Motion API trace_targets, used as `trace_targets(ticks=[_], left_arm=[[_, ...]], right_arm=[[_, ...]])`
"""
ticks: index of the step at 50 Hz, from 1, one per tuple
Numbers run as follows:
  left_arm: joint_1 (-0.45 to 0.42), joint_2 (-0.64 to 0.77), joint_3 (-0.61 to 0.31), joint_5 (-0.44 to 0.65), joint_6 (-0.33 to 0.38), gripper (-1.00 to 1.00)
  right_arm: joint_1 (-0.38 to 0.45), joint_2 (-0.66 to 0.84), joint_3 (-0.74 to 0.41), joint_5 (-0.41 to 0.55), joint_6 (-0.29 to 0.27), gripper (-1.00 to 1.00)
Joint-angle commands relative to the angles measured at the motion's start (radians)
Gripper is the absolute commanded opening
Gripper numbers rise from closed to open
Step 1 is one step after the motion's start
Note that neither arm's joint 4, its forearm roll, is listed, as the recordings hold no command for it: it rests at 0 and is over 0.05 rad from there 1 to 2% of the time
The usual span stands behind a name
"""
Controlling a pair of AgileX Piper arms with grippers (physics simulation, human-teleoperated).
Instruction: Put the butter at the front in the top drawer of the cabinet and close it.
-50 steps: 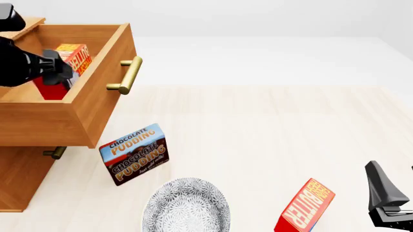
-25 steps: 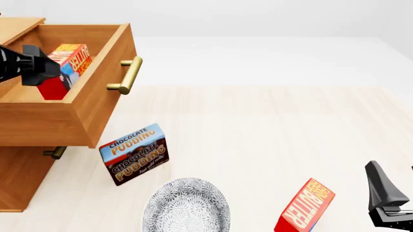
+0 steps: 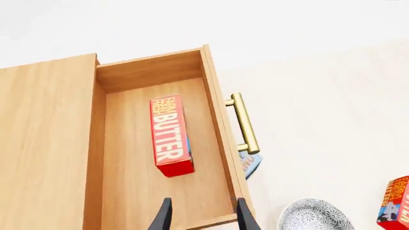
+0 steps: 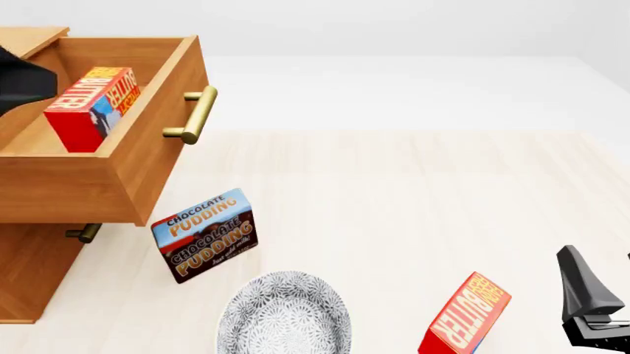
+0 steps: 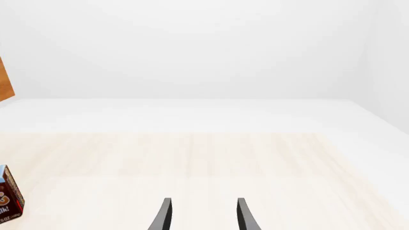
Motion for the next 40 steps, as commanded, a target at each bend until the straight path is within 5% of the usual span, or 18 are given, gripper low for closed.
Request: trace_targets(ticks=[1,12,26,40], left_arm=[[-0.083,-0.038,-0.076,0.058,0.038,1.0],[-0.197,-0.009,-0.08,-0.013,0.046,1.0],[-0.368,0.189,-0.015,-0.259,-0.015,1.0],[-0.469,0.406,-0.093,-0.398,-0.064,1.0]], right_arm=[[0.0,-0.004,0.001,0.003,0.0,1.0],[-0.001,-0.004,0.001,0.003,0.0,1.0],[0.0,-0.004,0.001,0.003,0.0,1.0],[0.0,-0.004,0.001,0.003,0.0,1.0]])
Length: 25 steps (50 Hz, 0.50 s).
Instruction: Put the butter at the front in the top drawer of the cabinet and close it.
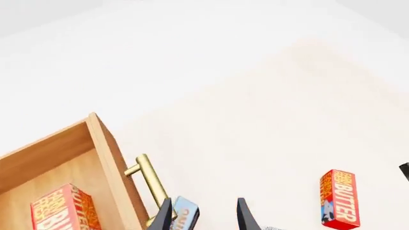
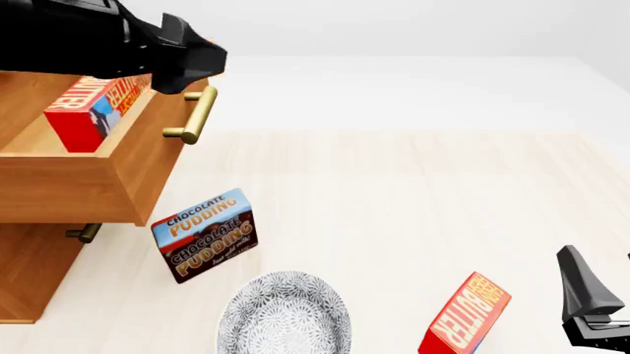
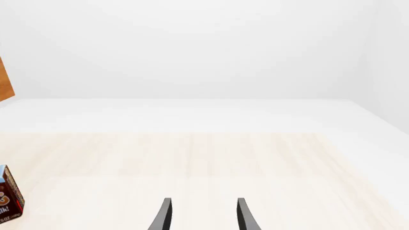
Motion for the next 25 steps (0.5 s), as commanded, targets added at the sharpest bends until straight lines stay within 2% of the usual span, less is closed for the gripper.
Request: trace_targets(ticks=[1,18,25], left_arm=[[-0.088,0.173,-0.05,-0.114,-0.04,1.0],[-0.123,0.332,-0.094,-0.214,-0.099,1.0],[-0.154,0.446,-0.108,-0.29,-0.135,1.0]], right_arm=[[0.0,-0.004,0.001,0.003,0.0,1.0],[-0.001,-0.007,0.0,0.007,0.0,1.0],[-0.001,-0.007,0.0,0.007,0.0,1.0]])
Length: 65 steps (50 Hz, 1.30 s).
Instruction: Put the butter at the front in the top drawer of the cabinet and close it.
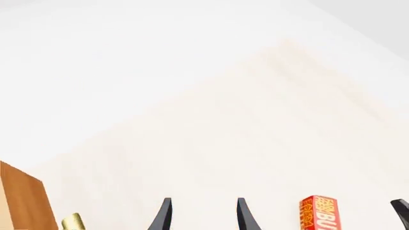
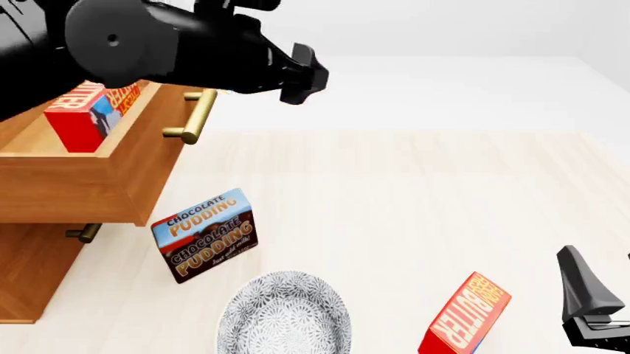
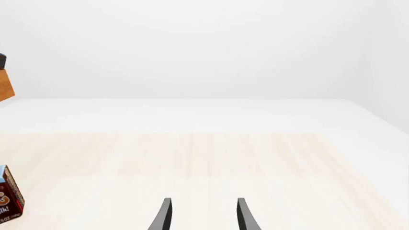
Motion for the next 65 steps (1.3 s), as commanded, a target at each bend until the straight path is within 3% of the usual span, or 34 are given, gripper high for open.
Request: trace_targets(ticks=[1,18,31,48,65], left_arm=[[-0.031,0.141,-0.02,-0.088,-0.045,1.0],[-0.003,0.242,0.037,-0.235,-0.086,1.0],[0.029,0.314,0.026,-0.296,-0.091,1.0],[0.078,0.348,0.031,-0.297,-0.101,1.0],[0.146,0.324,0.104,-0.308,-0.102,1.0]], right_arm=[[0.0,-0.005,0.001,0.004,0.0,1.0],[0.0,-0.002,0.001,0.001,0.0,1.0],[0.0,0.002,0.001,-0.003,0.0,1.0],[0.0,-0.004,0.002,0.002,0.0,1.0],[0.0,-0.002,0.001,0.001,0.0,1.0]])
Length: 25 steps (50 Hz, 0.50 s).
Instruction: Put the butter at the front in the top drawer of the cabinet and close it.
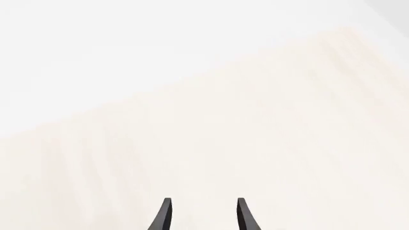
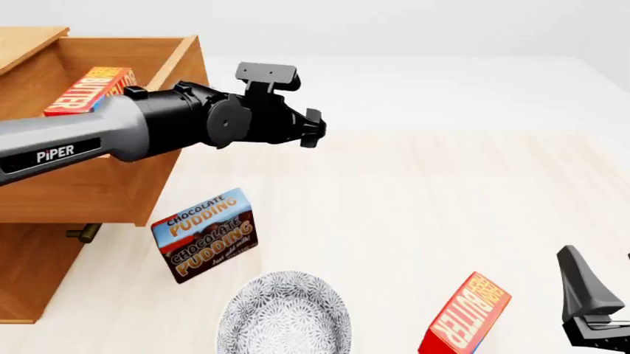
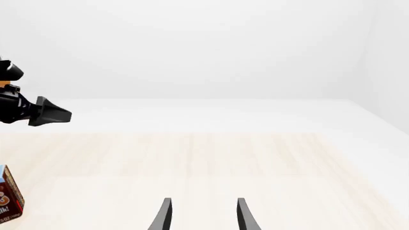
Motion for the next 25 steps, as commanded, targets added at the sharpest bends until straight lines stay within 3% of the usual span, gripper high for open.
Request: trace_targets(ticks=[1,25], left_arm=[[0.044,-0.02,0.044,-0.008,-0.002,1.0],[0.103,-0.064,0.112,-0.01,0.006,1.0]], right_arm=[[0.0,-0.002,0.001,0.002,0.0,1.0],[0.0,-0.006,0.001,0.005,0.0,1.0]])
